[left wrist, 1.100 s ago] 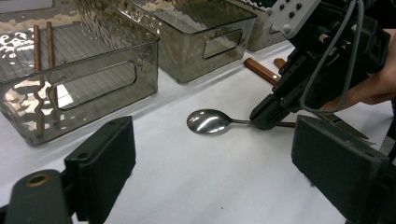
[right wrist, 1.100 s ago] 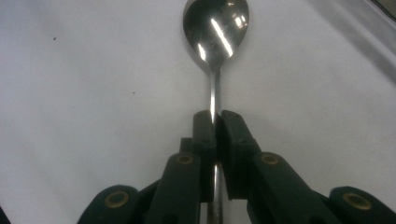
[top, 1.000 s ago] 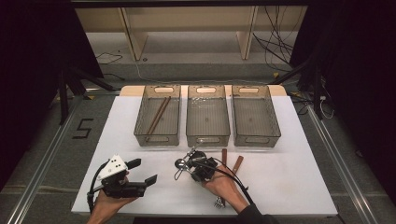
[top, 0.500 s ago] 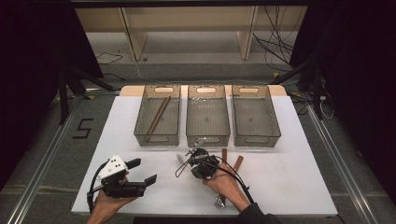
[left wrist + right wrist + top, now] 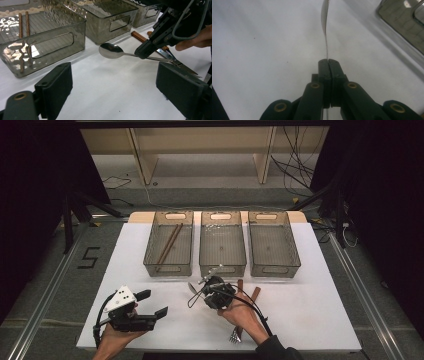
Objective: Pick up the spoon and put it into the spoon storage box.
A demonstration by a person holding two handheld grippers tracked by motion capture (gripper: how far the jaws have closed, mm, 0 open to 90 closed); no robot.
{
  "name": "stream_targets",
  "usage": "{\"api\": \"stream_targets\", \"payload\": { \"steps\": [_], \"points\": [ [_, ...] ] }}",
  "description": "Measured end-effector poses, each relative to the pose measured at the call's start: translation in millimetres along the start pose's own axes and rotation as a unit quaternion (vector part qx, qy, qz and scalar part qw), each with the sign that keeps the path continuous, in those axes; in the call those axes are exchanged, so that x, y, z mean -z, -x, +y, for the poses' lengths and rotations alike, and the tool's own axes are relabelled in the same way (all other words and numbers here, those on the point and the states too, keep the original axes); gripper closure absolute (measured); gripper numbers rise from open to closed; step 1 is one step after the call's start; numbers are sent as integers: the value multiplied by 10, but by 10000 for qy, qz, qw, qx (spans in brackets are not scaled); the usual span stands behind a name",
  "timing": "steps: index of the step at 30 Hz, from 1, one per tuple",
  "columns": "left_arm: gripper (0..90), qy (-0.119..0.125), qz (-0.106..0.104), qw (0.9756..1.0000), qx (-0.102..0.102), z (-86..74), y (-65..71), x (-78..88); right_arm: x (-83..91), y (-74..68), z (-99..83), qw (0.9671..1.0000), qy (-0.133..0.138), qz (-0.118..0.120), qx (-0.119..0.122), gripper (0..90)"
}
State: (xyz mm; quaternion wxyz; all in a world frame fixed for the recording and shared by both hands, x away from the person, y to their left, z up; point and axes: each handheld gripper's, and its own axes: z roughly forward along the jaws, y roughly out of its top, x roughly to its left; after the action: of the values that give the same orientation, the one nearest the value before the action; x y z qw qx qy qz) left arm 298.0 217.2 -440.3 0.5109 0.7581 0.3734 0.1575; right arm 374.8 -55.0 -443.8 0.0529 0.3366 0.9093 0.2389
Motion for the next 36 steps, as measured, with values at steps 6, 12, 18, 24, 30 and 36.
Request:
{"api": "stream_targets", "payload": {
  "steps": [6,12,18,24,30,36],
  "points": [
    [135,15,7,10000,11,-2,-4,1,118,74,44,9996,268,37,-70,900],
    [135,111,-22,9999,70,-3,-17,12,303,191,126,9981,583,-12,-188,900],
    [135,176,-36,9998,115,-4,-23,17,455,332,216,9957,844,-124,-353,900],
    [135,189,-38,9997,148,-8,-32,18,546,478,323,9929,1050,-249,-492,900],
    [135,178,-13,9997,140,-9,-38,21,632,592,467,9904,1181,-320,-638,900],
    [135,177,-14,9997,150,-11,-36,17,665,722,579,9880,1248,-391,-820,900]
  ]
}}
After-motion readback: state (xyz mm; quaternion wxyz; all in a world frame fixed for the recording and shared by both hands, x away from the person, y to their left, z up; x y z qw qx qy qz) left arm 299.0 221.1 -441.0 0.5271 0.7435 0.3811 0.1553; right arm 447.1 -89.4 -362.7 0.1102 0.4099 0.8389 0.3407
